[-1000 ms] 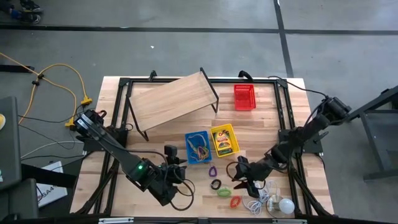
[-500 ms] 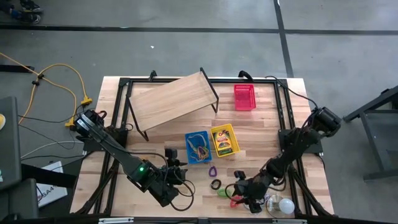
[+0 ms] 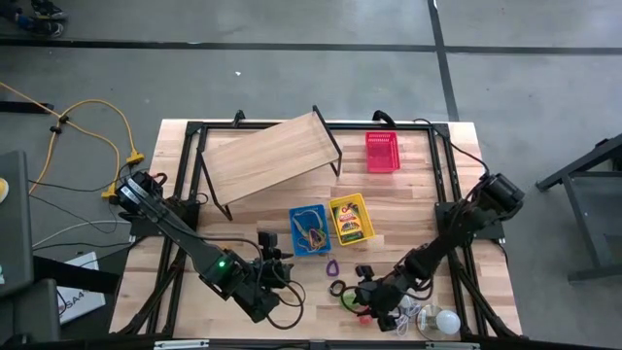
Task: Pick & Place Office Desk Supplies
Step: Put the green spring keychain into the red bin
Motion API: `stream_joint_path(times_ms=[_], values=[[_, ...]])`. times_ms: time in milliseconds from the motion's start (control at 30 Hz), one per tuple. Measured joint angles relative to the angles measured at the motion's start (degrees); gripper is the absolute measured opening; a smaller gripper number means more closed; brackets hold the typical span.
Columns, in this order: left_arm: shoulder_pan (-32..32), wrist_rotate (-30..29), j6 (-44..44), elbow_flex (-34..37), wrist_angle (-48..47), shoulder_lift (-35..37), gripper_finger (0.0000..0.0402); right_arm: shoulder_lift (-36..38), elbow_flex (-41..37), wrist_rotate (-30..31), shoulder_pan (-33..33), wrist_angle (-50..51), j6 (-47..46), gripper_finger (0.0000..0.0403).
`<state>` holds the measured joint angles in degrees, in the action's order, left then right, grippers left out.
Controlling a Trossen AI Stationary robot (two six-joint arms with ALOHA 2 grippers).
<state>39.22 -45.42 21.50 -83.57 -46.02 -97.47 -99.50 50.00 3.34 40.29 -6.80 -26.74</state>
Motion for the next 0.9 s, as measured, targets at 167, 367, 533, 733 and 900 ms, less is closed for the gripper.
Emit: stream_joint_path(times_ms=[167,367,533,733,900], values=[[0.0,0.0,0.0,-0.02,0.0,0.0,0.0113,-0.61,0.0,-0.05,-0.06,-0.16,-0.22,0.0152],[0.0,0.01,0.0,-0.02,0.0,0.0,0.0113,-2.88,0.02,1.13,-0.17,0.02,0.03,0.0152],[0.0,0.01,0.0,-0.02,0.02,0.0,0.0113,-3.91,0.0,2.84,-0.17,-0.19,0.36,0.0152],[0.0,0.01,-0.02,-0.02,0.02,0.0,0.0113,-4.09,0.0,4.42,-0.06,0.08,1.55,0.0152],[0.0,0.01,0.0,-0.04,0.02,0.0,0.0113,-4.33,0.0,4.28,-0.06,-0.02,1.42,0.0152]])
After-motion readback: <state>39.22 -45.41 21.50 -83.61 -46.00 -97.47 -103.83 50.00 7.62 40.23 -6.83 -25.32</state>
